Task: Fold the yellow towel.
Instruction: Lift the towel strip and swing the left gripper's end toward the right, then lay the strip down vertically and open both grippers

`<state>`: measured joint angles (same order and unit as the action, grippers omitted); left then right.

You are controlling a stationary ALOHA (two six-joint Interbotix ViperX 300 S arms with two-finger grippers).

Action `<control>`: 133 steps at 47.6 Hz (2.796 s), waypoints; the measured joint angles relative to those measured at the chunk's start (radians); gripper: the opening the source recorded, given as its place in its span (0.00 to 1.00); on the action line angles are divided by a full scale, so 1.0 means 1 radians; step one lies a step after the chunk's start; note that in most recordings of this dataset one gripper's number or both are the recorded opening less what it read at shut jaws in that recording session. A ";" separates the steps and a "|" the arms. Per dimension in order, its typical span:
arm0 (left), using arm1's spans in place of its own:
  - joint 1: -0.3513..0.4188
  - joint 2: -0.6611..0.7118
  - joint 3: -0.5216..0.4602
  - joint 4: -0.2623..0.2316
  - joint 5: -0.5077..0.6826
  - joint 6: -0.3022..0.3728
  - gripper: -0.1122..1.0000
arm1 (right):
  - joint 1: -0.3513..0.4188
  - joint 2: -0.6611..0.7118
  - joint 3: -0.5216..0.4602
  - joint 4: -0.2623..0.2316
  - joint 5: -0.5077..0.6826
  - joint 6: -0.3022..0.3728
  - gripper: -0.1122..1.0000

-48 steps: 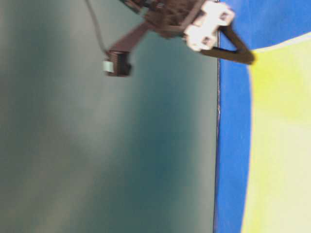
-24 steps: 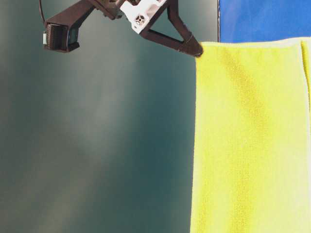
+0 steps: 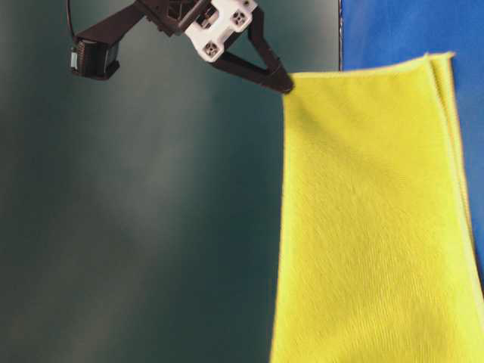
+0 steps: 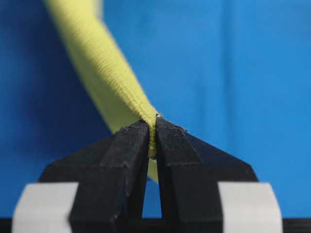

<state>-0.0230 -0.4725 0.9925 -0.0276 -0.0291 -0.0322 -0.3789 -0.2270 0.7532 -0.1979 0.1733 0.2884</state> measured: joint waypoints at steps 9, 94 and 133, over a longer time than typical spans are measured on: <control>-0.067 0.121 -0.086 0.000 -0.083 0.066 0.12 | -0.054 0.038 -0.044 -0.040 -0.020 0.000 0.12; -0.114 0.795 -0.684 -0.002 -0.121 0.195 0.12 | -0.129 0.038 0.029 -0.121 -0.114 -0.003 0.12; -0.135 0.687 -0.433 -0.002 -0.166 0.127 0.13 | -0.067 0.295 -0.150 -0.123 -0.178 -0.005 0.12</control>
<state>-0.1580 0.2148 0.5599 -0.0291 -0.1948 0.0951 -0.4464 0.0675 0.6029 -0.3206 -0.0046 0.2838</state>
